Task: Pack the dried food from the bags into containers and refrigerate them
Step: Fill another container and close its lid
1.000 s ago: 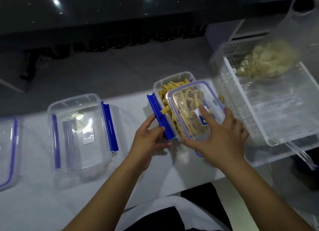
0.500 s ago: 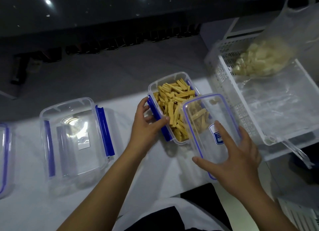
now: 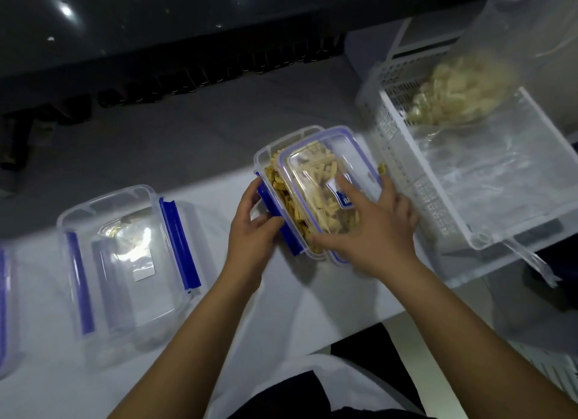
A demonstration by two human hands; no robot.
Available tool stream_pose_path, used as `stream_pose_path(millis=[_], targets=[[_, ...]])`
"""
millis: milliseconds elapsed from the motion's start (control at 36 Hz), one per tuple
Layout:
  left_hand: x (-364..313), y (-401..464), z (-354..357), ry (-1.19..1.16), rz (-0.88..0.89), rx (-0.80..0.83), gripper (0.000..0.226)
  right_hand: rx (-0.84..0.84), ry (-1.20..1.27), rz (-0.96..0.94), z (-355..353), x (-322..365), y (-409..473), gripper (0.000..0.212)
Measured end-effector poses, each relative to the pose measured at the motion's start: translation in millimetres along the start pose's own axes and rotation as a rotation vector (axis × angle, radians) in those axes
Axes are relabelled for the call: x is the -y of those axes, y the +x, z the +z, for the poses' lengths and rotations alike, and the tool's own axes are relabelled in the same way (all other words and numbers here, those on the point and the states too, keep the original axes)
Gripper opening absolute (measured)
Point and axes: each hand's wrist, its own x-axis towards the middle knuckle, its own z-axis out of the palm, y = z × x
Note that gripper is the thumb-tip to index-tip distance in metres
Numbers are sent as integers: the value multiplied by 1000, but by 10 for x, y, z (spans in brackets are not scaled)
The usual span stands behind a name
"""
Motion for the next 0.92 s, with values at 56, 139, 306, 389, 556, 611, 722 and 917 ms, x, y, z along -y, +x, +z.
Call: stream_pose_path(millis=[56,139,306,389,556,611,722,917], targets=[[16,-30,-21,-17,-18,28,69,6,-21,-20,-10,87,115,117],[29,-70,-14,-12,-58,28,66,-10,5,-15,-18,165,221,117],[36,-138,-8,56,-18,50,71,-118,173,-31,-96,208,231,109],[38,-164,16,294,102,12,87,-164,261,-24,-220,195,187,110],[-60,-92,188,972,456,4,116,-259,216,35,-390,-128,-187,112],[-103,-6,261,1169,544,68,110,-279,190,65,-390,-261,-360,109],[-184,195,324,1464,700,226,74,-282,243,130,-323,-445,-679,108],[-241,328,268,1485,652,221,61,-224,351,214,-160,-555,-923,111]])
